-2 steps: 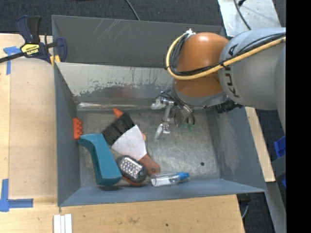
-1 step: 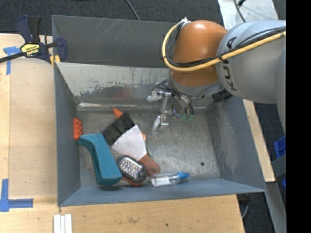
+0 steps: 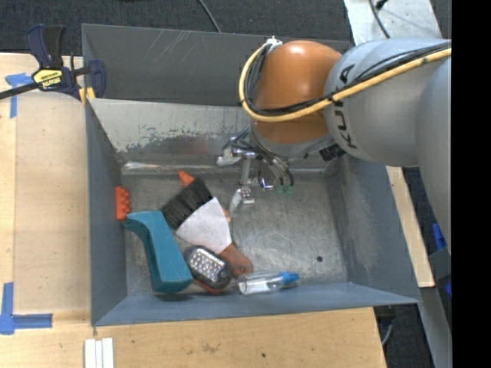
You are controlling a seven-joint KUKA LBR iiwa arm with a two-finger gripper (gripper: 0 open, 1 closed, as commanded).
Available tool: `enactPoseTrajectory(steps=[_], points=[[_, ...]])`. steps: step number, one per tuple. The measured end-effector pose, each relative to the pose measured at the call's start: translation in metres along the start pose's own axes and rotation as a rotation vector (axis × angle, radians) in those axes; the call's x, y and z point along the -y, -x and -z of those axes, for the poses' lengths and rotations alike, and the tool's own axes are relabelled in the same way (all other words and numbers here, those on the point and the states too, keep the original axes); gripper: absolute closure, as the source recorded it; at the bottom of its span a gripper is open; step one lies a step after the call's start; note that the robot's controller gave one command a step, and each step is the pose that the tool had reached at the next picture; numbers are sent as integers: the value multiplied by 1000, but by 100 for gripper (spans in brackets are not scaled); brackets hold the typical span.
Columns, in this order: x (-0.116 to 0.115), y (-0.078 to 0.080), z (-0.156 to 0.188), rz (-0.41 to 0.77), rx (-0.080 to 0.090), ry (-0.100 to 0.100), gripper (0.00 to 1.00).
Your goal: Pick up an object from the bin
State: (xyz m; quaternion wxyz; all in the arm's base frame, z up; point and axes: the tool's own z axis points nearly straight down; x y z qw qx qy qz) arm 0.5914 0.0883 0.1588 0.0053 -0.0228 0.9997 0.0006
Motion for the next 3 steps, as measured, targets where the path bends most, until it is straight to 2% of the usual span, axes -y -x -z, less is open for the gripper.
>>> enactPoseTrajectory(steps=[1,2,3], points=[[-15,22,-76,84,16,-2,100],[-15,22,-76,84,16,-2,100],[17,-54,85,283,0,-1,100]])
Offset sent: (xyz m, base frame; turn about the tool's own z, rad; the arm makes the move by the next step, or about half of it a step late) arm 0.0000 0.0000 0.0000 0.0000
